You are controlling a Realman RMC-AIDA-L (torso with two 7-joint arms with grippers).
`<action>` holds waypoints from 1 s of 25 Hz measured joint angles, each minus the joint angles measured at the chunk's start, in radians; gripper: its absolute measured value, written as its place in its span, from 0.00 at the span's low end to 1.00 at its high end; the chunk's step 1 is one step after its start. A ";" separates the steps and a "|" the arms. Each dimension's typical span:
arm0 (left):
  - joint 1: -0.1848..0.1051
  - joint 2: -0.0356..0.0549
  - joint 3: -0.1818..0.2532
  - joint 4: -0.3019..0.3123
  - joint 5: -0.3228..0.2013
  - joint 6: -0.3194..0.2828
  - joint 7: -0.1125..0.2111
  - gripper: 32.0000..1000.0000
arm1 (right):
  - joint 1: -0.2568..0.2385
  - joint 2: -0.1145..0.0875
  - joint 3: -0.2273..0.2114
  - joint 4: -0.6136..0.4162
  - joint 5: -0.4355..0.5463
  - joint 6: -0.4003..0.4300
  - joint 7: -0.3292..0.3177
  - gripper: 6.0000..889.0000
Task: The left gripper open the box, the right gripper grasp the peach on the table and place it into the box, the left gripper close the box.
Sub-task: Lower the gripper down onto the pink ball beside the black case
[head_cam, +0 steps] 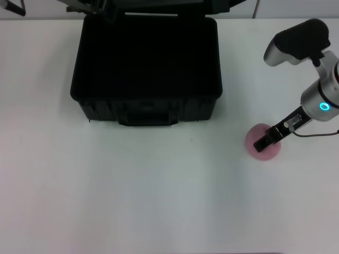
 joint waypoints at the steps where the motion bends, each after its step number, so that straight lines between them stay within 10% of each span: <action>1: 0.000 0.0000 0.000 0.000 0.000 0.000 0.000 0.38 | 0.000 0.000 0.000 0.002 0.001 -0.001 0.000 0.86; 25: -0.002 0.0001 0.020 -0.001 0.000 -0.007 0.000 0.33 | -0.001 0.001 0.004 0.004 0.001 -0.010 -0.002 0.86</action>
